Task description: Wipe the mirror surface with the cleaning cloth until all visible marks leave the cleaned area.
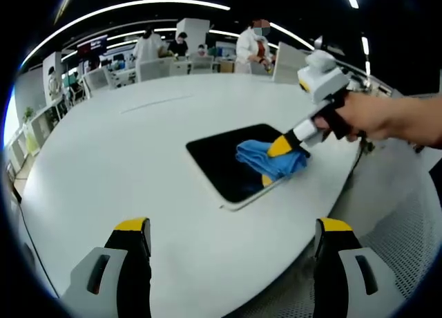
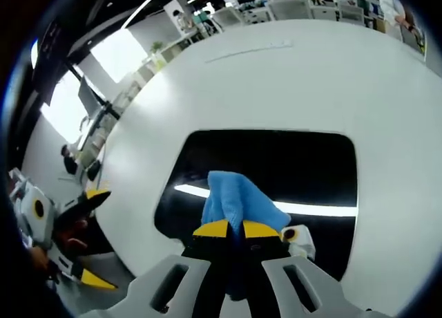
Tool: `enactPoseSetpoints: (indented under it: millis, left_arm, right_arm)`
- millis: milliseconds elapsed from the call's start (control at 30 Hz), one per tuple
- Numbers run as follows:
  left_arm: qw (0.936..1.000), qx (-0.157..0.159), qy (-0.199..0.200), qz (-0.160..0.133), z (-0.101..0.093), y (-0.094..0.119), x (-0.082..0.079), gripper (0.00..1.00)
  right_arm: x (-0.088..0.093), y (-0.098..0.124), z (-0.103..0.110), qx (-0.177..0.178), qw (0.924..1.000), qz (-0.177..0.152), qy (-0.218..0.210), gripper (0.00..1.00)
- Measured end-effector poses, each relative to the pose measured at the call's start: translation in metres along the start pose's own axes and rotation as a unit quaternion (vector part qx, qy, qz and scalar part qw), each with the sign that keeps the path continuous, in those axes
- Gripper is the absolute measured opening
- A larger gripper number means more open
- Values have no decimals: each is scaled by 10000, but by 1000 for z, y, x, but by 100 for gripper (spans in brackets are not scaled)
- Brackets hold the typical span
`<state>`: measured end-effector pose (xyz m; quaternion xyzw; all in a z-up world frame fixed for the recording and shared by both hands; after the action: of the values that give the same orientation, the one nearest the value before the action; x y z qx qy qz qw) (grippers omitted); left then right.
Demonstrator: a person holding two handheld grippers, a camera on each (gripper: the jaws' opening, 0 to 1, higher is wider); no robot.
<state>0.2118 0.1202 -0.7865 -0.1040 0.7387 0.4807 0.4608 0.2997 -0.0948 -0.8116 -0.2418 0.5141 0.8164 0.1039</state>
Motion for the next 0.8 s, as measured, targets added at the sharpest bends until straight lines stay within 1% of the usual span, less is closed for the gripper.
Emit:
enactPoseSetpoints:
  millis: [500,800]
  left_arm:
    - [10000,8,7,38,0,-1,1,99]
    - [10000,2,15,48,1,-1,2,99]
  right_arm:
    - [-23,-11,-8,63,9999,25,96,0]
    - [-47,-24,-12,154,9997,30,177,0]
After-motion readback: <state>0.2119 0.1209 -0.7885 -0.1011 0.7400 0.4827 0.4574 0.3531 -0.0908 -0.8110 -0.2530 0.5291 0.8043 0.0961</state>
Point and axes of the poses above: the point that each gripper's makers call its tool centre point, and the gripper's own axes: y roughly backward along the fingers, z roughly to its left, x roughly out of its underside, the point moved 7 cm from there along y, roughly backward along the fingers, and after that the axes turned 1 degree about -x, right-handed, at the moved point
